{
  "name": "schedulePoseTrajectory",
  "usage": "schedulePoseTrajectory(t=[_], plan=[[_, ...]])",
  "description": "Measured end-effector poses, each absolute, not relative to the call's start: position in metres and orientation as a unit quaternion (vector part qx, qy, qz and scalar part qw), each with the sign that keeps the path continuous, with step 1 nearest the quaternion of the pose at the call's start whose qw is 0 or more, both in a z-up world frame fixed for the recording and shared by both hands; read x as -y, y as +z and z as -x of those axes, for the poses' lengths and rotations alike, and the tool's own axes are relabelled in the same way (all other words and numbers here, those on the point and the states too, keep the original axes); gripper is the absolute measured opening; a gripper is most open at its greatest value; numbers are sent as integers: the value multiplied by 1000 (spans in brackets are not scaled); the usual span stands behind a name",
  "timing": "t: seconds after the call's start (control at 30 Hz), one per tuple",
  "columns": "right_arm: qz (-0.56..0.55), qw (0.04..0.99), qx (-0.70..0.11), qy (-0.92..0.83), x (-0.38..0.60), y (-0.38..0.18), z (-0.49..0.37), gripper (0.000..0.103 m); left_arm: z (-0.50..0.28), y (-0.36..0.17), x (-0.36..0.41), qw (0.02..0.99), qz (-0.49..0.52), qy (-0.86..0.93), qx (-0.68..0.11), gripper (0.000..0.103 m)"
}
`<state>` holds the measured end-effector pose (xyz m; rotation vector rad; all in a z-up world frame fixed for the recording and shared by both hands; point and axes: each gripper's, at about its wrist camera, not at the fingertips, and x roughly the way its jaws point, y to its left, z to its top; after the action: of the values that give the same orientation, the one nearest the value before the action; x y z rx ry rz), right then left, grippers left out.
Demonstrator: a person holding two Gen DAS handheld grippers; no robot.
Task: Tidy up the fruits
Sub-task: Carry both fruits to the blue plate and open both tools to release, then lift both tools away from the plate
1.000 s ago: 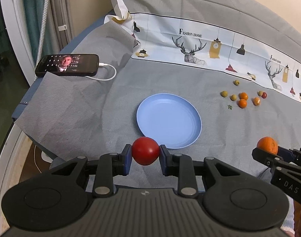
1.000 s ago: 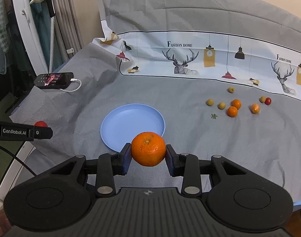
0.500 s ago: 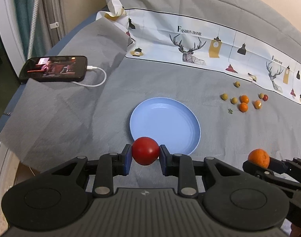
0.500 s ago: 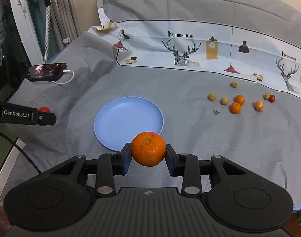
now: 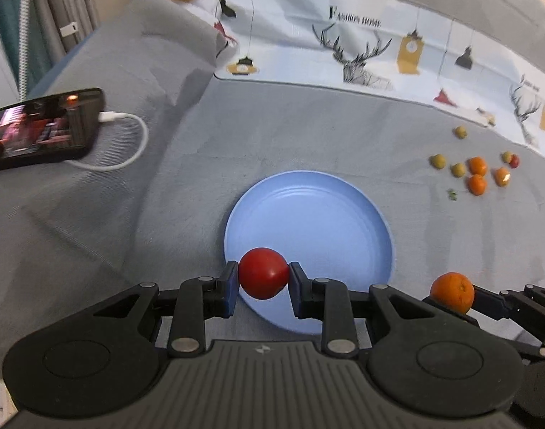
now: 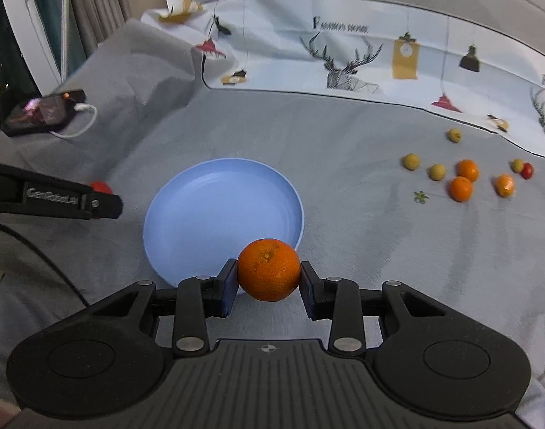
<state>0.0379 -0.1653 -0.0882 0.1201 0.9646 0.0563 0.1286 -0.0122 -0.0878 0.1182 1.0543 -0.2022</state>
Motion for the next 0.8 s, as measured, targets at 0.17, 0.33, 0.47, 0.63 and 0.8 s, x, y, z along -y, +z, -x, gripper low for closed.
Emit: schedulePoseTrajectory(t=[0.17,0.33,0.47,0.63,0.8], plan=[[-54,873,-484,32,160,-117,-66,38,-159,-121,21,849,-72,-86,-517,32],[-41,865,-499,43,150,-139,-80,38,-180,-148,25,839,-83,-87,-531,32],[-23,866,-498,45,144,-150,-98,38,-189,-158,29,837,-87,-94,-532,33],[-13,874,-485,31,146,-137,-102,75,-180,-137,27,852,-71,-117,-506,102],[-19,868,-495,23,154,-112,-60,90,-132,-103,16,868,-73,-119,-477,103]])
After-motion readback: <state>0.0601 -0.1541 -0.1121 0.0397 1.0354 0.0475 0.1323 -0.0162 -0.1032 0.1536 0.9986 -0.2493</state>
